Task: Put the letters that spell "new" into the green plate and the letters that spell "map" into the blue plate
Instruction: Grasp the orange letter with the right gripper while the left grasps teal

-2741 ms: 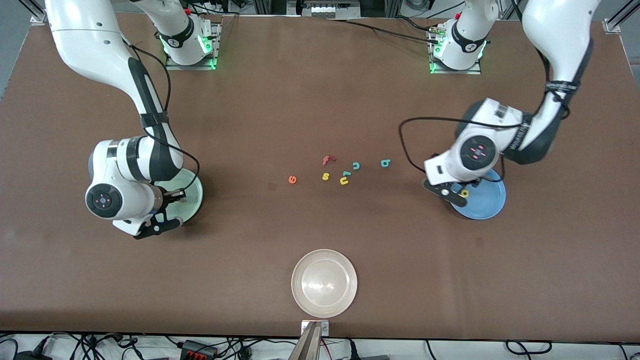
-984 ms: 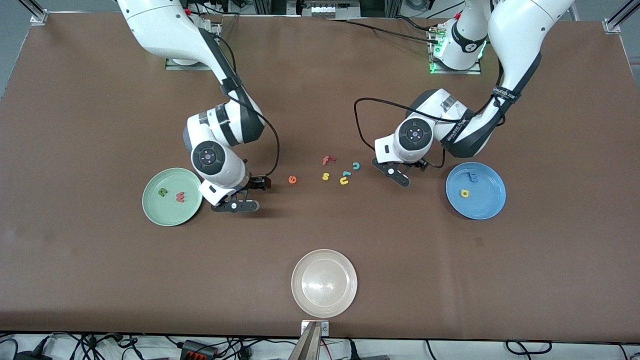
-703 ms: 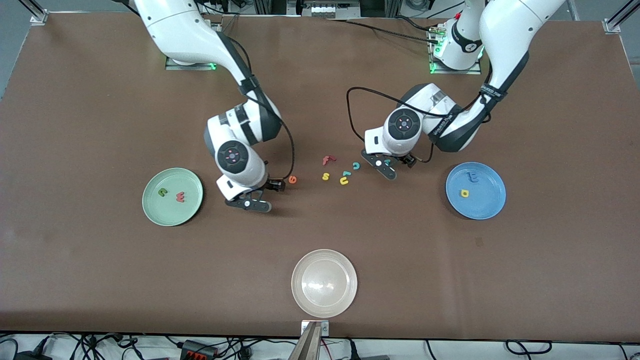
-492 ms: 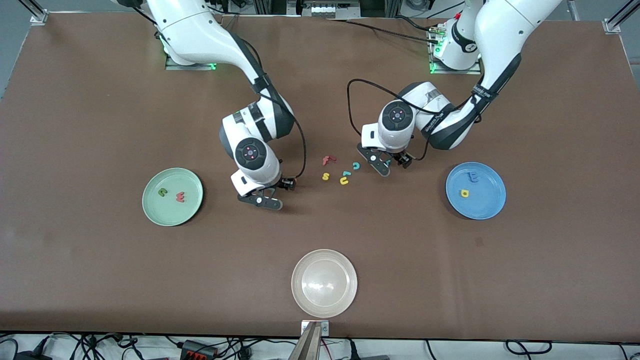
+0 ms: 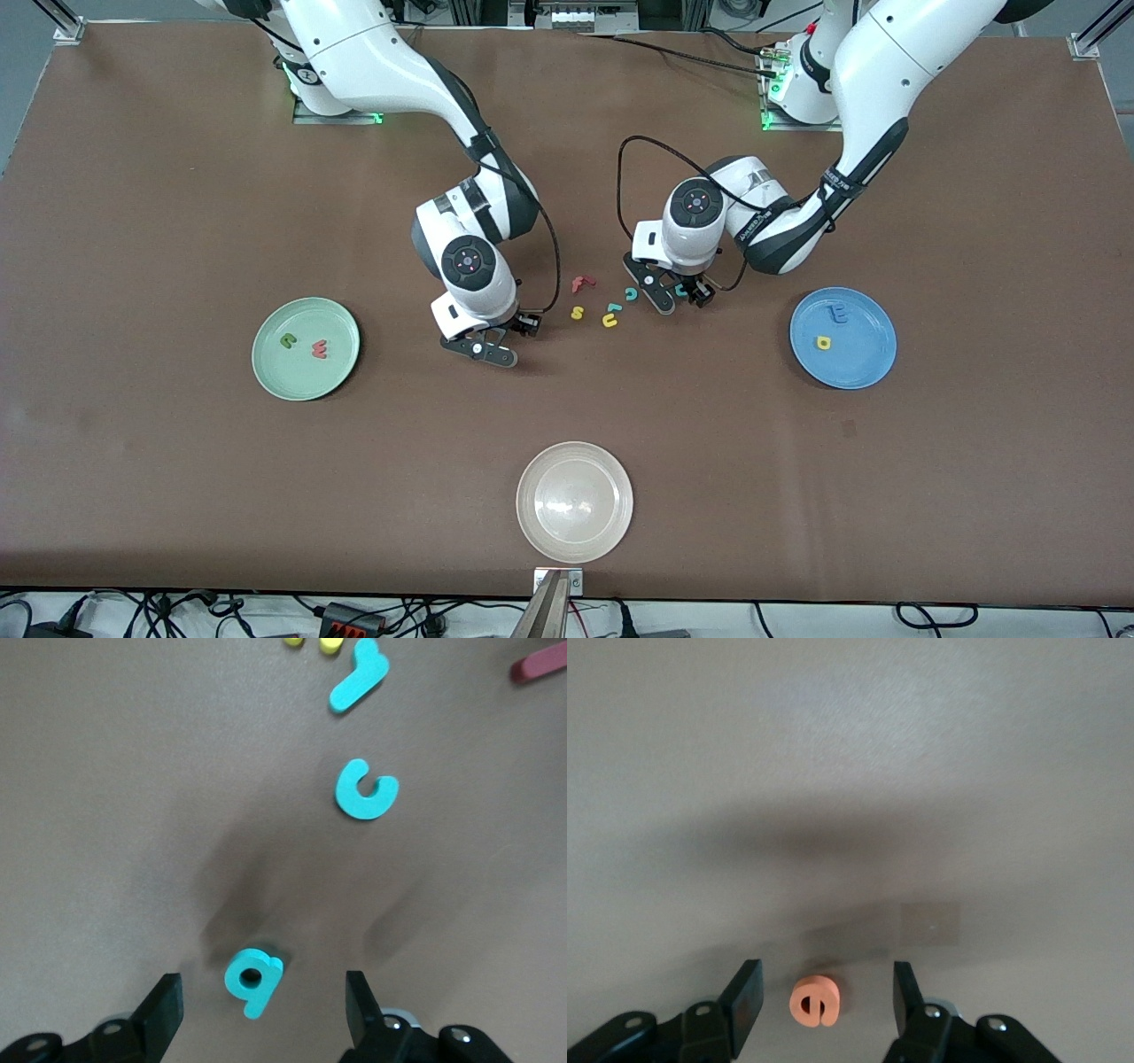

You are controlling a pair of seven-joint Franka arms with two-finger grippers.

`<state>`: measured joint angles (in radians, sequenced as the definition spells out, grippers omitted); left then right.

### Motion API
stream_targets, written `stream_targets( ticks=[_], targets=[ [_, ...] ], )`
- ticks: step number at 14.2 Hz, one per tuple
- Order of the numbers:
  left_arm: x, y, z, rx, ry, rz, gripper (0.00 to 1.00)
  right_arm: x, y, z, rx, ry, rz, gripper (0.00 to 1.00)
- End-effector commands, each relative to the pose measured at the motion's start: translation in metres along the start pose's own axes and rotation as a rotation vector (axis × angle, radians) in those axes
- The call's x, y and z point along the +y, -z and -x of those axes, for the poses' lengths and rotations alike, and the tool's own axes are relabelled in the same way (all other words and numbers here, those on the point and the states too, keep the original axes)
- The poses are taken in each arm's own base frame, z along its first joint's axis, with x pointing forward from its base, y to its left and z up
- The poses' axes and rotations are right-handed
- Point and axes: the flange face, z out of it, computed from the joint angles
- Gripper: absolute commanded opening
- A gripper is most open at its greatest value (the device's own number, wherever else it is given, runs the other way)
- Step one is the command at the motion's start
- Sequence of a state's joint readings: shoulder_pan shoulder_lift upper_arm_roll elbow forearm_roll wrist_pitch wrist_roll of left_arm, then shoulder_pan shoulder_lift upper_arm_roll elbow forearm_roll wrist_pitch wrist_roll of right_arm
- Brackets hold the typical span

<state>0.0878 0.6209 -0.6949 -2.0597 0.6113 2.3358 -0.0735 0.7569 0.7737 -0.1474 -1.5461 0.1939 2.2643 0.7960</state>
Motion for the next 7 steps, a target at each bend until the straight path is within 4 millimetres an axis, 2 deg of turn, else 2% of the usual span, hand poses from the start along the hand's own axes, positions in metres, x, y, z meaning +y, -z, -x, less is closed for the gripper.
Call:
stream_targets(
  ticks=[1,3,7],
  targets=[
    [-0.007,-0.004,-0.001,0.01,-0.025,-0.011,0.71,-0.01,-0.003,0.007,-0.003,-0.012,-0.009,0.63],
    [-0.01,-0.005,0.001,0.009,-0.02,-0.01,0.56,-0.011,-0.003,0.009,-0.019,-0.018,-0.015,0.6],
    [-0.009,-0.007,0.0,0.007,-0.021,-0.004,0.45,-0.013,-0.005,0.018,-0.049,-0.009,0.006,0.6]
  ],
)
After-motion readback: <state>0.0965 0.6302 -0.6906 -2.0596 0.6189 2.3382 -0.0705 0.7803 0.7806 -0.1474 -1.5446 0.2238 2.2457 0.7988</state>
